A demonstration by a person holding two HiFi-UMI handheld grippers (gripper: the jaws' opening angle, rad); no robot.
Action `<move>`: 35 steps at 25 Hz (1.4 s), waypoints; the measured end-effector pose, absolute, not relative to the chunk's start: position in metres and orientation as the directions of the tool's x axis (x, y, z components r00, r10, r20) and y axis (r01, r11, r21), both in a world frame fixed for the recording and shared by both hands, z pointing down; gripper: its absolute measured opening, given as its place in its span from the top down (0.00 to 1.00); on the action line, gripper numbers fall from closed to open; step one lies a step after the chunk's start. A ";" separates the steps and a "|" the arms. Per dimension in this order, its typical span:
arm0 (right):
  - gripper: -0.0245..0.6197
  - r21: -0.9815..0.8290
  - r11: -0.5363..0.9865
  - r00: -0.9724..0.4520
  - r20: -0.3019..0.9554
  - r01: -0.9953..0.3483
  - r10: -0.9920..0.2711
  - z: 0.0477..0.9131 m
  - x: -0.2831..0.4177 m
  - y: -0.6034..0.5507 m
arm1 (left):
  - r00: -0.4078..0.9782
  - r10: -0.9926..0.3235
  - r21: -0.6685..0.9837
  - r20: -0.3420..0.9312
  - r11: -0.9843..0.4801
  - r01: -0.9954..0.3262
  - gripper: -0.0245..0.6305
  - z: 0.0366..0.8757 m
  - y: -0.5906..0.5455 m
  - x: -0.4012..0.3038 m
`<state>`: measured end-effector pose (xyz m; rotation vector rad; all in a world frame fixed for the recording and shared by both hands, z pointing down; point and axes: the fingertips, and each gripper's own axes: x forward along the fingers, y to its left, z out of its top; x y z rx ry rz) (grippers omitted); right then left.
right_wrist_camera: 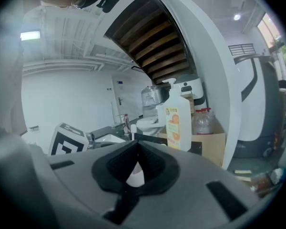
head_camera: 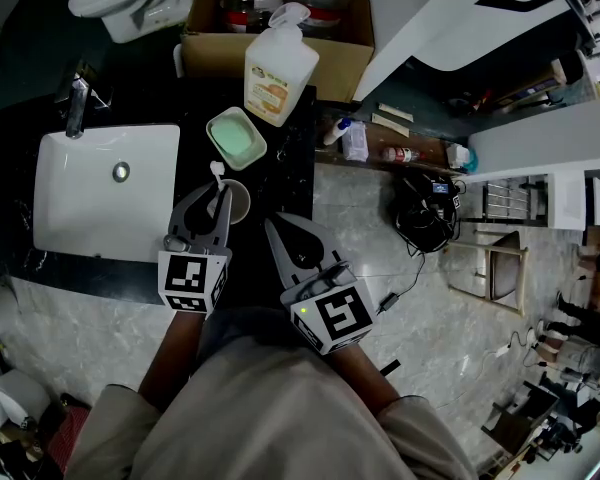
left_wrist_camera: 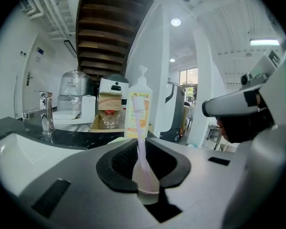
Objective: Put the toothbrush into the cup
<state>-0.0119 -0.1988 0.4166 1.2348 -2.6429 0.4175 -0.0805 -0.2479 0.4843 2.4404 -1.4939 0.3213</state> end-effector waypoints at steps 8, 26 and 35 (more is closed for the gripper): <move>0.95 -0.171 0.620 -0.640 0.287 -0.766 -0.713 0.415 -0.015 -0.195 | 0.448 -0.835 0.135 0.319 -0.428 -0.894 0.87 0.482 -0.247 -0.086; 0.95 -0.169 0.630 -0.650 0.264 -0.758 -0.713 0.409 -0.022 -0.184 | 0.481 -0.835 0.169 0.265 -0.451 -0.876 0.83 0.469 -0.230 -0.087; 0.95 -0.178 0.630 -0.655 0.239 -0.756 -0.717 0.405 -0.031 -0.175 | 0.496 -0.836 0.179 0.236 -0.464 -0.868 0.89 0.457 -0.215 -0.092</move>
